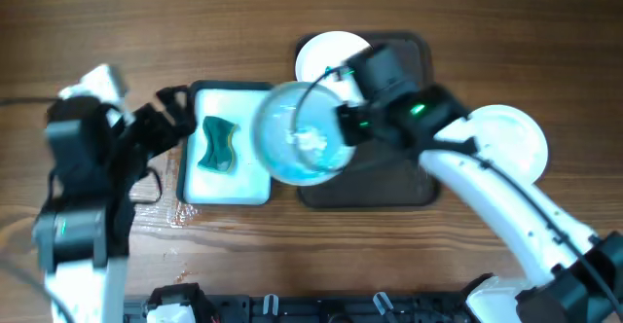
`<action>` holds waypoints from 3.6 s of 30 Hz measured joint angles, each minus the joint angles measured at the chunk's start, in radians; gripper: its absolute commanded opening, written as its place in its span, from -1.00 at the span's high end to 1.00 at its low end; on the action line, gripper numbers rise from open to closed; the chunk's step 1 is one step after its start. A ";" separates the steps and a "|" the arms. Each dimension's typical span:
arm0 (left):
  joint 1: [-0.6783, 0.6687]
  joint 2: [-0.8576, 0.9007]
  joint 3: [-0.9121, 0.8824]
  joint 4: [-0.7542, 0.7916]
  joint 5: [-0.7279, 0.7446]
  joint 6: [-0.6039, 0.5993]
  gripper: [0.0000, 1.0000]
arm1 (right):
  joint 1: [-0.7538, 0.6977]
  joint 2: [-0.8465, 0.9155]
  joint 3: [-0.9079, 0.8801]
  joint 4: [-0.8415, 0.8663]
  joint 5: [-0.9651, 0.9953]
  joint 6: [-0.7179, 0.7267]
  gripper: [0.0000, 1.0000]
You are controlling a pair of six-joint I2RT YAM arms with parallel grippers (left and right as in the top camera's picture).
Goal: Clean dirty plates on tray and stack at the side
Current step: 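Lift the plate with the right gripper and hold it over the foam tray, then carry the plate right and stack it on the side plate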
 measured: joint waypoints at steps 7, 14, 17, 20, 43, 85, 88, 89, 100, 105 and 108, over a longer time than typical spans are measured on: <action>0.016 -0.185 0.004 -0.035 0.003 0.000 -1.00 | 0.306 0.111 0.006 0.434 0.412 -0.185 0.91; 0.016 -0.183 0.004 -0.037 0.003 0.000 -1.00 | 0.496 0.111 0.006 0.607 0.820 -0.471 0.91; 0.016 -0.183 0.004 -0.037 0.003 0.000 -1.00 | 0.537 0.112 0.006 0.670 0.928 -0.551 0.91; 0.016 -0.183 0.004 -0.037 0.004 0.000 -1.00 | 0.570 0.112 0.006 0.703 1.000 -0.608 0.92; 0.016 -0.183 0.004 -0.037 0.003 0.000 -1.00 | 0.575 0.112 0.006 0.715 1.046 -0.654 0.91; 0.016 -0.183 0.004 -0.037 0.004 0.000 -1.00 | -1.025 -0.072 -0.001 -0.206 -0.262 0.294 0.92; 0.016 -0.183 0.004 -0.037 0.004 0.000 -1.00 | -1.184 -0.014 -0.115 -0.201 -0.179 0.291 0.91; 0.016 -0.183 0.004 -0.037 0.004 0.000 -1.00 | -1.203 0.011 -0.173 -0.195 -0.148 0.290 0.70; 0.016 -0.183 0.004 -0.037 0.003 0.000 -1.00 | -0.931 -0.203 -0.097 -0.058 -0.449 -0.015 0.09; 0.016 -0.183 0.004 -0.037 0.004 0.000 -1.00 | -0.536 -0.179 -0.108 0.234 -0.390 -0.114 0.05; 0.016 -0.183 0.005 -0.036 0.003 0.000 -1.00 | -0.414 0.047 -0.128 0.473 -0.287 -0.127 -0.11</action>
